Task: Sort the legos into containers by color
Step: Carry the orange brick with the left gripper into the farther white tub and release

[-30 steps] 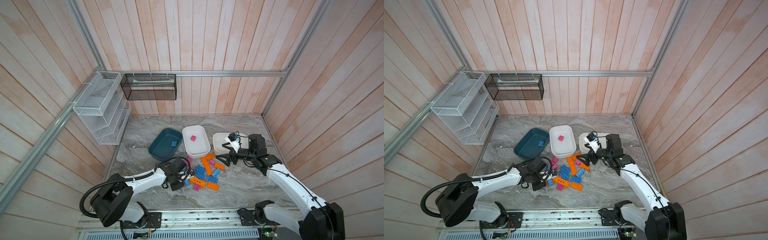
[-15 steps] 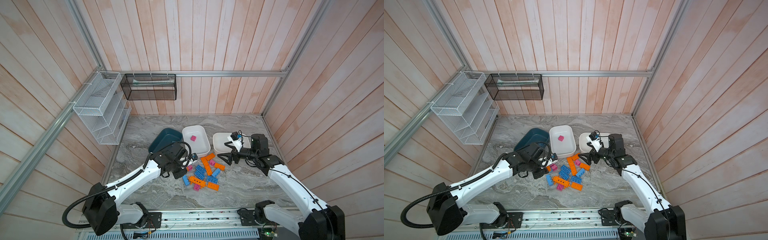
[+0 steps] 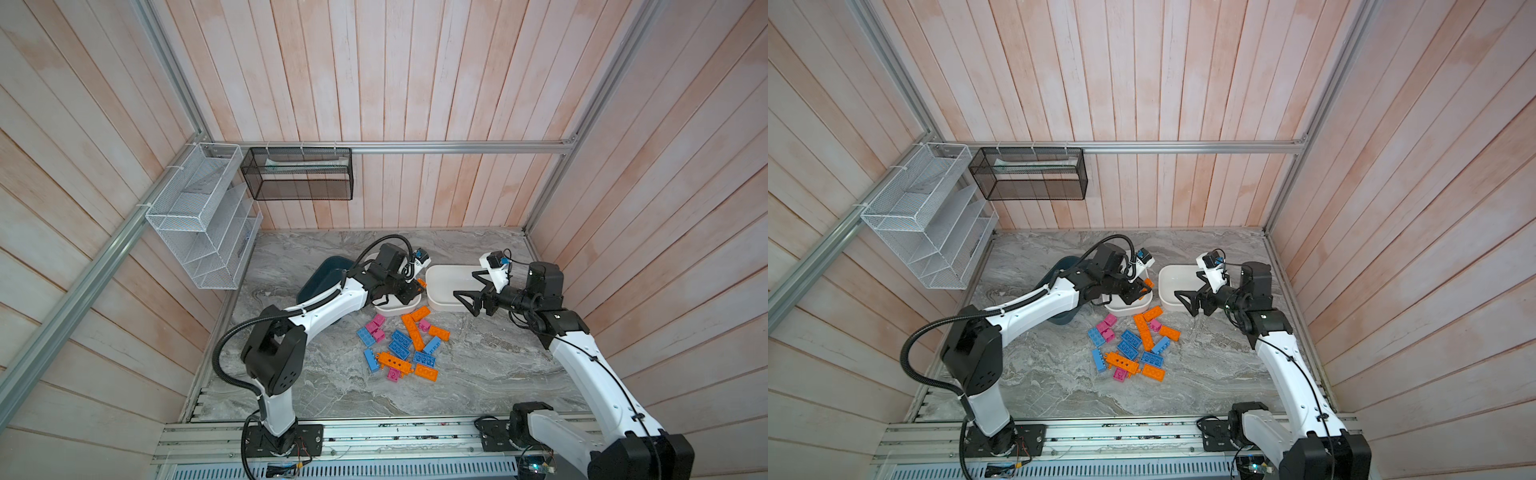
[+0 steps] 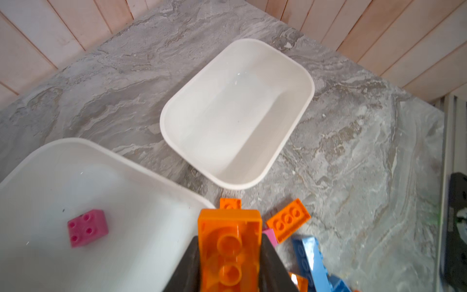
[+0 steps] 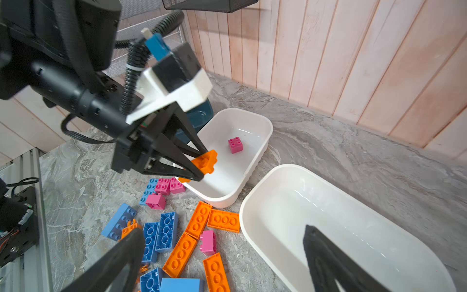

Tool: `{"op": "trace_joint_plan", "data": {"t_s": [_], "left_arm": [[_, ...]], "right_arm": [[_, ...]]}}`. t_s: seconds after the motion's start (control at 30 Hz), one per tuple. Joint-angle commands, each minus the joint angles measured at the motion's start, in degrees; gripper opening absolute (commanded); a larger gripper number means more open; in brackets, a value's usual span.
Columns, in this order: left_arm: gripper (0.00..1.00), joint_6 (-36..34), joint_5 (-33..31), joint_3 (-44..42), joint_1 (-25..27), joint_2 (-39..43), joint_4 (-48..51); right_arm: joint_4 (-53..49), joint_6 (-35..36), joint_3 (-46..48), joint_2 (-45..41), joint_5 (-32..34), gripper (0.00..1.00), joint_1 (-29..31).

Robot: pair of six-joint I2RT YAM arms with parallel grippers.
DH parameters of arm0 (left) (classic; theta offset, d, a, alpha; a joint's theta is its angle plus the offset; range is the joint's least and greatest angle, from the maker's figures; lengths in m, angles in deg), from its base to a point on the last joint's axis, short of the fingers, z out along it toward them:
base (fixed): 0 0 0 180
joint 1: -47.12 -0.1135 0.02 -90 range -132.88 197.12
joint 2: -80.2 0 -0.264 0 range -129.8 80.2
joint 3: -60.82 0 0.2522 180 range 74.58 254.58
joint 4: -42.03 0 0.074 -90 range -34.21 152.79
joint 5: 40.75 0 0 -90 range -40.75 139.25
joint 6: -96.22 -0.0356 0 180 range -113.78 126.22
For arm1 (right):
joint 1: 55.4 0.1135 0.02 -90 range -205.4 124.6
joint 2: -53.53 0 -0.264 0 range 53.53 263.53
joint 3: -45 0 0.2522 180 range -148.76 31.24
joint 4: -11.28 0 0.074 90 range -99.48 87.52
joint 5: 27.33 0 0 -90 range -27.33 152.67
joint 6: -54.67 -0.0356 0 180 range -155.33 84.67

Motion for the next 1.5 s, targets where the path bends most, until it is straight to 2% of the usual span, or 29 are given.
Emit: {"op": "trace_joint_plan", "data": {"t_s": [0.0, 0.13, 0.2, 0.37, 0.57, 0.7, 0.77, 0.87, 1.1, 1.3, 1.47], "left_arm": [[0.27, 6.33, 0.26, 5.53, 1.24, -5.61, -9.11], [0.27, 9.85, -0.3, 8.96, 1.88, -11.15, -16.82], [0.27, 12.54, -0.54, 11.6, 2.1, -14.53, -17.13], [0.29, 13.28, -0.97, 14.91, 2.58, -19.89, -17.56], [0.41, 11.06, -3.08, 16.56, 2.43, -21.47, -17.23], [0.57, 11.21, -2.14, 17.93, 2.34, -20.6, -15.3], [0.65, 11.08, -1.6, 17.48, 2.34, -18.73, -14.08], [0.68, 10.52, -0.59, 15.87, 2.08, -14.33, -10.17], [0.71, 2.82, -2.52, 9.32, 0.85, -1.05, 8.64], [0.71, -0.17, -6.4, 1.8, -0.3, 9.48, 24.44], [0.71, -2.36, -7.68, -7.12, -1.82, 17.45, 30.21]], "right_arm": [[-1.14, -1.07, -0.66, -1.41, 1.61, 0.98, -0.96], [-0.98, -1.21, -0.35, -2.04, 2.43, 0.98, -1.58], [-1.2, -0.69, -0.4, -2.06, 2.86, 0.98, -1.83], [-2.16, 0.4, -1.21, -1.92, 3.3, 0.98, -2.77], [-2.76, 0.75, -1.49, -1.66, 2.77, 0.98, -2.84], [-4.84, 2.18, -2.28, -1.54, 3.17, 0.98, -2.9], [-5.24, 2.48, -2.54, -1.9, 3.38, 0.98, -2.91], [-5.63, 2.53, -2.72, -2.33, 3.08, 0.98, -2.91], [-6.09, 2.66, -2.72, -2.46, 1.5, 0.98, -2.91], [-7.3, 3.44, -3.25, -1.91, -0.02, 0.98, -2.73], [-7.34, 3.58, -2.99, -1.64, -0.4, 0.98, -2.38]]}}
